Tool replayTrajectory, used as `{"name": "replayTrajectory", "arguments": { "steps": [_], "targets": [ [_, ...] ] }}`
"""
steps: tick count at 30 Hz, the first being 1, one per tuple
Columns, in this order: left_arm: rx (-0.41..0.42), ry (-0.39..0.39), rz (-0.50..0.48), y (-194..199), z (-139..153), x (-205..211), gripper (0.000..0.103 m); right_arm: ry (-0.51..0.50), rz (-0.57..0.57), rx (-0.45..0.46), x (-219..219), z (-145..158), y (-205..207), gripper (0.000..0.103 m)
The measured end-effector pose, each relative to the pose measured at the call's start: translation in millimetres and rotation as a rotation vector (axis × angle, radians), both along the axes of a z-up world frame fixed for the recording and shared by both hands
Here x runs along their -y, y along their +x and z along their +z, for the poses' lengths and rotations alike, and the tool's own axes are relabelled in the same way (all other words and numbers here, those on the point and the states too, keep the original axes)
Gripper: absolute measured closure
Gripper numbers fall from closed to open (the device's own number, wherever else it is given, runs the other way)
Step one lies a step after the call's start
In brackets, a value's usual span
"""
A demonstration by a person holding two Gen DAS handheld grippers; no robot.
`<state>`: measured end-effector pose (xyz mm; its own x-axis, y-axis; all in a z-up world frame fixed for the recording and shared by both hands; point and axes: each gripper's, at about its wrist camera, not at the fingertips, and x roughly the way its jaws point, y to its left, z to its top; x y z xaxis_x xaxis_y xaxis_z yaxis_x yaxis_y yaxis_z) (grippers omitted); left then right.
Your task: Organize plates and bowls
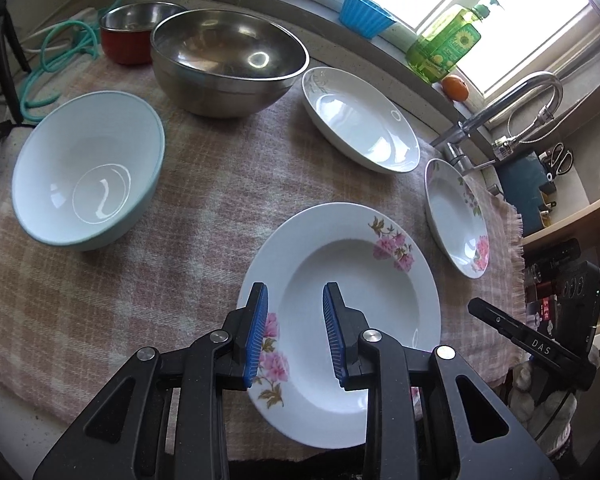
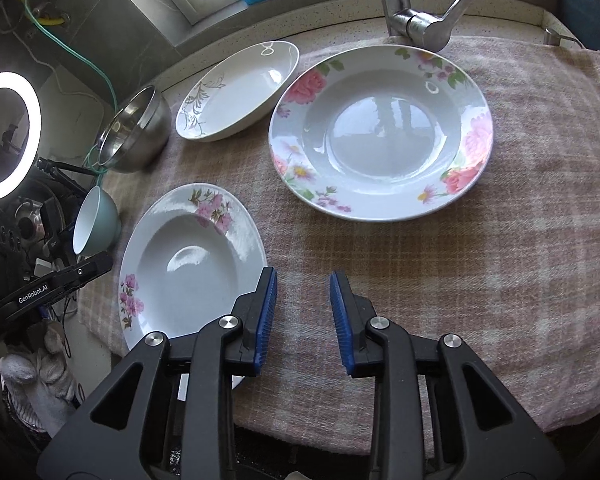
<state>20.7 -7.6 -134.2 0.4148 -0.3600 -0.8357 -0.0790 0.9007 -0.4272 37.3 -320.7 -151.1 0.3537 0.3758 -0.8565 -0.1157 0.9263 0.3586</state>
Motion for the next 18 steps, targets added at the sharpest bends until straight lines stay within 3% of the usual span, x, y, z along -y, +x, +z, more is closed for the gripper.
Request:
{"name": "replayTrajectory", "arguments": {
  "steps": [9, 18],
  "targets": [
    [0.045, -0.038, -0.051, 30.0, 5.2, 46.4, 0.076, -0.047, -0.049, 0.034, 49.8, 9.3, 24.5, 0.075],
    [0.046, -0.07, -0.099, 64.3, 3.0, 88.3, 0.076, -0.023, -0.102, 0.034, 98.2, 5.7, 64.7, 0.075]
  ]
}}
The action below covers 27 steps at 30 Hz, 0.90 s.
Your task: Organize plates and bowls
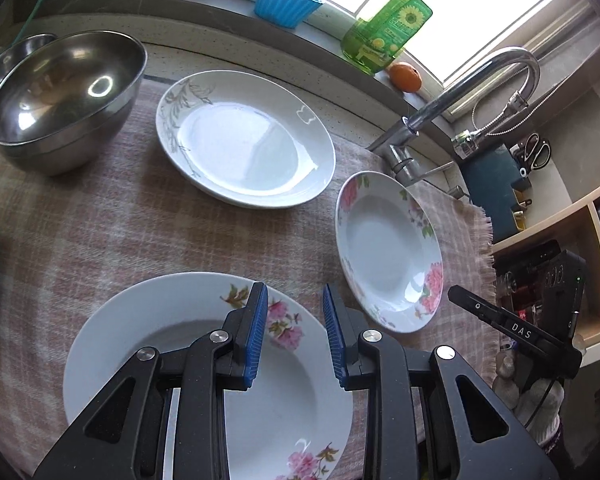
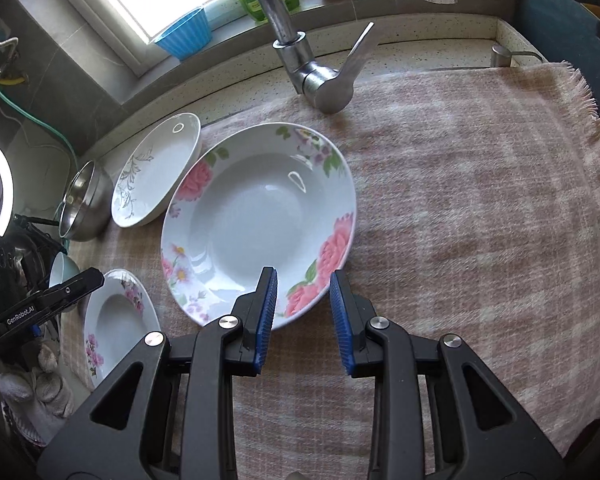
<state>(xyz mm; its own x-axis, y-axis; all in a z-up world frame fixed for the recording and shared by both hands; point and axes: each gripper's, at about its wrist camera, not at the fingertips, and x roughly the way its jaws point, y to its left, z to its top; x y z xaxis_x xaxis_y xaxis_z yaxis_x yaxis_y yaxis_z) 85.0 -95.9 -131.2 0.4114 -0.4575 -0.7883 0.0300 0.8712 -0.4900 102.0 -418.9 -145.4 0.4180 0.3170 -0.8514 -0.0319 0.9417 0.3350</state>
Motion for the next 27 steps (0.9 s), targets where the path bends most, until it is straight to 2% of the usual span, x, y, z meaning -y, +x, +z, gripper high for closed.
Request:
{"name": "replayTrajectory", "arguments": {
  "steps": [10, 20, 26, 27],
  "targets": [
    [-0.053, -0.026, -0.023, 30.9, -15.3, 28.5, 0.076, 0.054, -0.017, -0.041, 30.8, -17.6, 43.0, 0.075],
    [-0.072, -0.007, -0.033, 46.7, -24.1, 45.3, 0.077, 0.111, 0.0, -0.088, 41.0, -37.1, 66.8, 0.075],
    [-0.066, -0.003, -0.039, 50.2, -25.5, 46.1, 0.078, 0.118, 0.032, -0.089, 34.2, -37.8, 74.9, 0.085],
    [-0.067, -0.005, -0.043, 51.3, -26.0, 47.1, 0.081, 0.117, 0.037, -0.09, 32.4, -37.8, 75.7, 0.087]
  ]
}}
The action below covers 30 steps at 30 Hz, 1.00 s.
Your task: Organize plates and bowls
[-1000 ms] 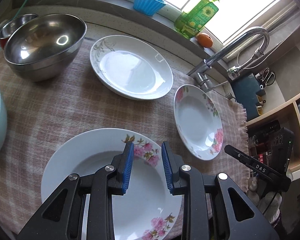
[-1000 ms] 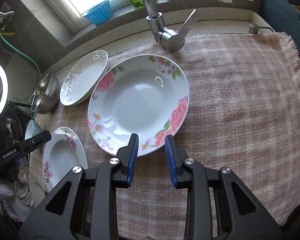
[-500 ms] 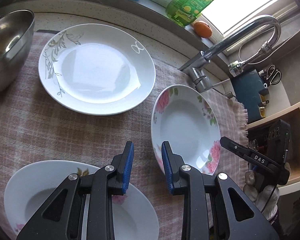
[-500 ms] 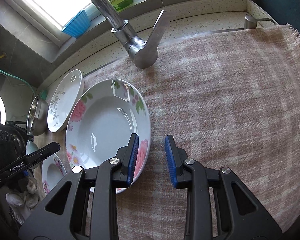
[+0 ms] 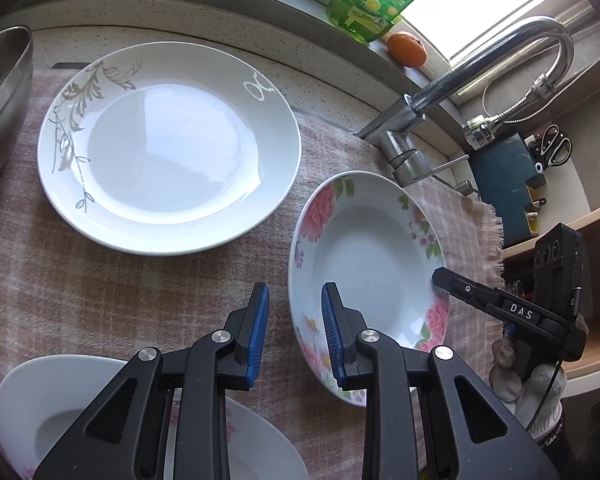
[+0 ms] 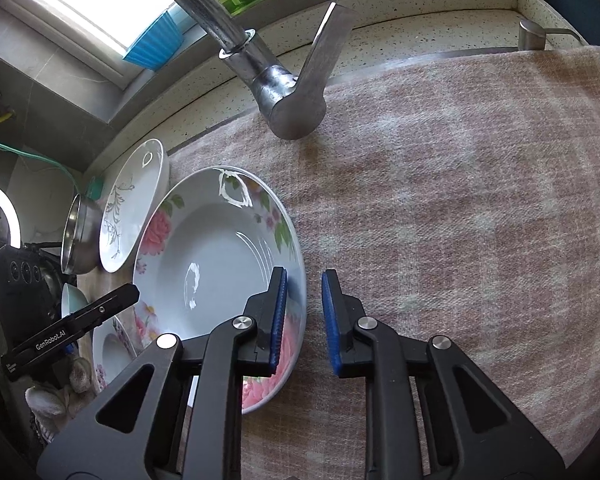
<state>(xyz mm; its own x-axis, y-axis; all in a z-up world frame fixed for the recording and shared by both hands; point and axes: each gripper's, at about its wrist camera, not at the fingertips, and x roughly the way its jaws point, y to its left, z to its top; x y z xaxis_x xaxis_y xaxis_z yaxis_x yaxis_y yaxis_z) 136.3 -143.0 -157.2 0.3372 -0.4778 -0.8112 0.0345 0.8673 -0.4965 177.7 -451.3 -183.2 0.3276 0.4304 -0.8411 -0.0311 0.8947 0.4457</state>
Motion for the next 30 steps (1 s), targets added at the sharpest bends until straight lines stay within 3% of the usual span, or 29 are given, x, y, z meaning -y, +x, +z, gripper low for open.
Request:
{"name": "replayTrajectory", "arguments": {
  "steps": [6, 30],
  "targets": [
    [-0.004, -0.007, -0.024, 2.4, -2.2, 3.3, 0.089, -0.001, 0.017, -0.002, -5.2, -1.2, 1.4, 0.091],
    [0.03, 0.01, -0.028, -6.9, 11.7, -3.9, 0.089, -0.002, 0.007, 0.027, -13.7, 14.9, -15.5, 0.091]
  ]
}}
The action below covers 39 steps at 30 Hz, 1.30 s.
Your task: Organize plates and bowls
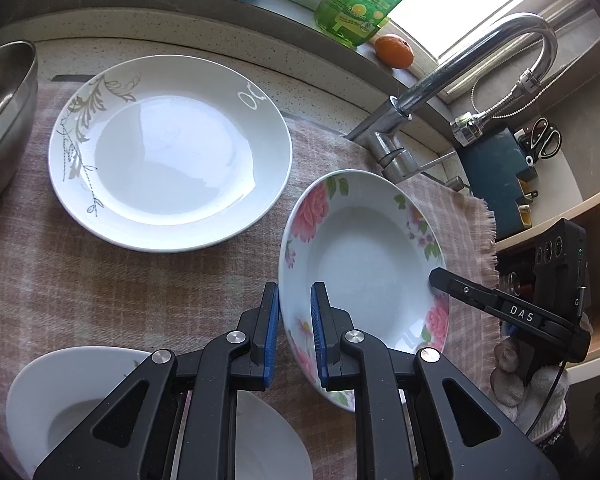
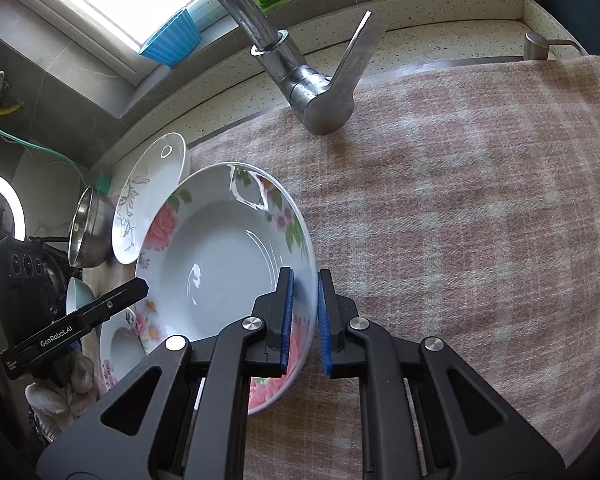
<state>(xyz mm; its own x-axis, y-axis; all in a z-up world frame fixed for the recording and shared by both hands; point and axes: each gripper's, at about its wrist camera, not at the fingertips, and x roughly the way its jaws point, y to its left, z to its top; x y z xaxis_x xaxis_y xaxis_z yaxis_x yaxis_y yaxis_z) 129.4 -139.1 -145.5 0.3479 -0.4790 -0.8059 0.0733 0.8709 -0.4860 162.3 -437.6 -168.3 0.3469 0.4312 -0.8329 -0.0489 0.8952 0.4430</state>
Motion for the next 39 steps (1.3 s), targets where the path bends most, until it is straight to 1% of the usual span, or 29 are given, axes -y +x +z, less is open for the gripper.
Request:
{"name": "replayTrajectory", "arguments": {
  "steps": [10, 19, 28, 35, 39],
  "targets": [
    [0.016, -0.008, 0.002, -17.7, 16.1, -25.5, 0.089, 0.033, 0.02, 0.029, -23.4, 23.5, -25.2, 0.091],
    [0.018, 0.001, 0.028, -44.2, 23.7, -67.1, 0.089, 0.054, 0.074, 0.026, -67.5, 30.9, -58.0, 0.091],
    [0.01, 0.02, 0.056, -70.0, 23.7, -106.8, 0.089, 0.051, 0.146, -0.014, -115.2, 18.9, -84.3, 0.091],
    [-0.02, 0.031, 0.065, -89.2, 14.5, -128.9, 0.089, 0.034, 0.19, -0.046, -140.3, 8.6, -101.1, 0.091],
    [-0.038, 0.035, 0.065, -96.5, 8.3, -133.9, 0.089, 0.023, 0.202, -0.062, -149.8, 2.5, -108.8, 0.091]
  ]
}}
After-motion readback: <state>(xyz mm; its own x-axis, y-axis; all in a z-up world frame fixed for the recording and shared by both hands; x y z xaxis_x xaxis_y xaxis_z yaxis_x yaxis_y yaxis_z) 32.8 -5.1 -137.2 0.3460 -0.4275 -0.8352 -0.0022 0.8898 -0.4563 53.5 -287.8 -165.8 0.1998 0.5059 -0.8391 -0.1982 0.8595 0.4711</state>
